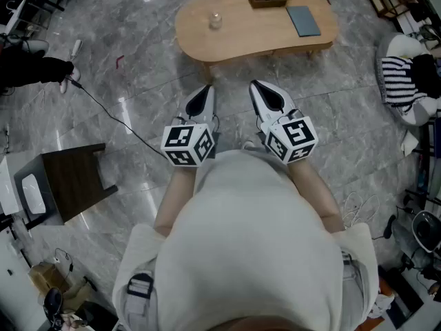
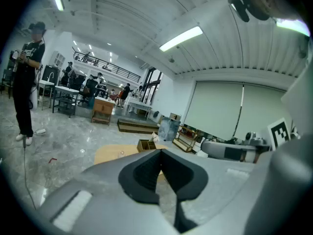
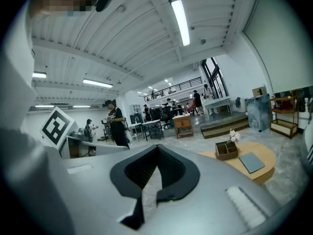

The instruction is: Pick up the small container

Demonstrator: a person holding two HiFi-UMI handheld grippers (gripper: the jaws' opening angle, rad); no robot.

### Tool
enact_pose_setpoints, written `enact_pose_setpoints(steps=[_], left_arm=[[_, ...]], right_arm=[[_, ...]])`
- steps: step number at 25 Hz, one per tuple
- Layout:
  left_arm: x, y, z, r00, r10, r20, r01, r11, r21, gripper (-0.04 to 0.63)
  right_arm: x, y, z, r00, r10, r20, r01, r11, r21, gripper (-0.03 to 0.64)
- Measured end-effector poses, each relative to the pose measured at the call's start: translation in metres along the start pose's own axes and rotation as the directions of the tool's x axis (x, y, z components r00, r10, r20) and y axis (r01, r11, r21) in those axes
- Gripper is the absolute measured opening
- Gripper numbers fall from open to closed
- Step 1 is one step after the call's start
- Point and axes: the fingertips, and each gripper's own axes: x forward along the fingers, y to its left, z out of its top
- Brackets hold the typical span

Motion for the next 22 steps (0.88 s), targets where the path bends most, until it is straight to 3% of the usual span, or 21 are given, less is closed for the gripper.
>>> enact_pose_setpoints(steps=[8, 22], left_arm=[[-0.007, -0.012, 0.007, 1.000, 0.009, 0.021, -0.009, 1.000, 0.026, 0.002], [-0.012, -0.020, -0.009, 0.996, 0.086, 0.035, -0.084, 0.995, -0.044, 0.002]], right_arm=[[-0.013, 0.007, -0.002, 1.000, 0.022, 0.002, -0.022, 0.999, -0.031, -0.003], [-0.020, -0.005, -0.020, 0.996, 0.071, -0.052, -0.069, 0.996, 0.049, -0.002]])
